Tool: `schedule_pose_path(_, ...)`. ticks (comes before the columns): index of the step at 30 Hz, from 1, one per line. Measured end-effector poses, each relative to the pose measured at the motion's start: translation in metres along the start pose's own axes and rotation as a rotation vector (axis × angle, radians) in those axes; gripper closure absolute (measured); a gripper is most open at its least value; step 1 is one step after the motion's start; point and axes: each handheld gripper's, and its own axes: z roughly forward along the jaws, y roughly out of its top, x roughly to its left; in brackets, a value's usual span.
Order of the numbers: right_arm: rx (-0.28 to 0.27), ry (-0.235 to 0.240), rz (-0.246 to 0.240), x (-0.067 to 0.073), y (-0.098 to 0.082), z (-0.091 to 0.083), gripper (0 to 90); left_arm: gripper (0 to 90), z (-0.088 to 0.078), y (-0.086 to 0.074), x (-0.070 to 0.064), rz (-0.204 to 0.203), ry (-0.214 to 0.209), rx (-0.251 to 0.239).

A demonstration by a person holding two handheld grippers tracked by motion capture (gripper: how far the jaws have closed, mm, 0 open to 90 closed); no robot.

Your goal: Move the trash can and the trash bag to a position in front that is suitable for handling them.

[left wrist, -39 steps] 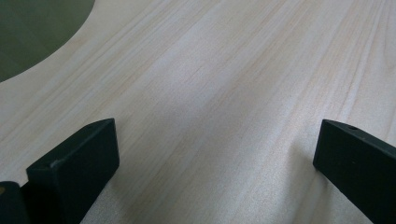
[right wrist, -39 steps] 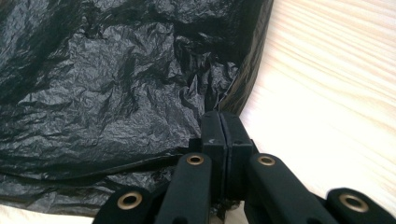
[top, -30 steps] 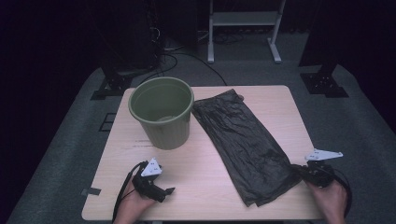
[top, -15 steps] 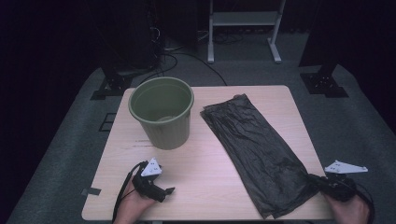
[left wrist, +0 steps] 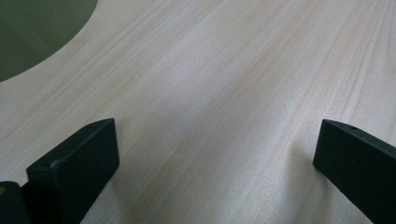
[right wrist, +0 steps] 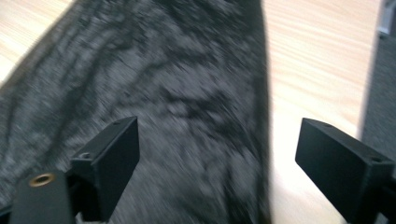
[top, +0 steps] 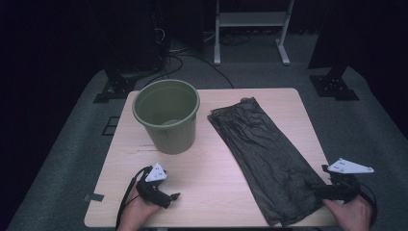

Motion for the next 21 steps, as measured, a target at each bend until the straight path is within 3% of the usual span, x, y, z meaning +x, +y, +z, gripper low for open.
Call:
schedule_pose_path(10,-0.006,0.061,-0.104,0.031,0.043,0.037,0.5,0.0,0.0,0.0,0.0,-0.004,0.004,-0.001)
schedule_pose_path(15,-0.014,0.097,-0.107,0.037,0.054,0.061,0.0,0.0,0.0,0.0,0.0,-0.004,0.005,-0.001)
schedule_pose_path(21,0.006,0.126,-0.093,0.036,0.053,0.092,0.0,0.0,0.0,0.0,0.0,-0.007,0.006,-0.002)
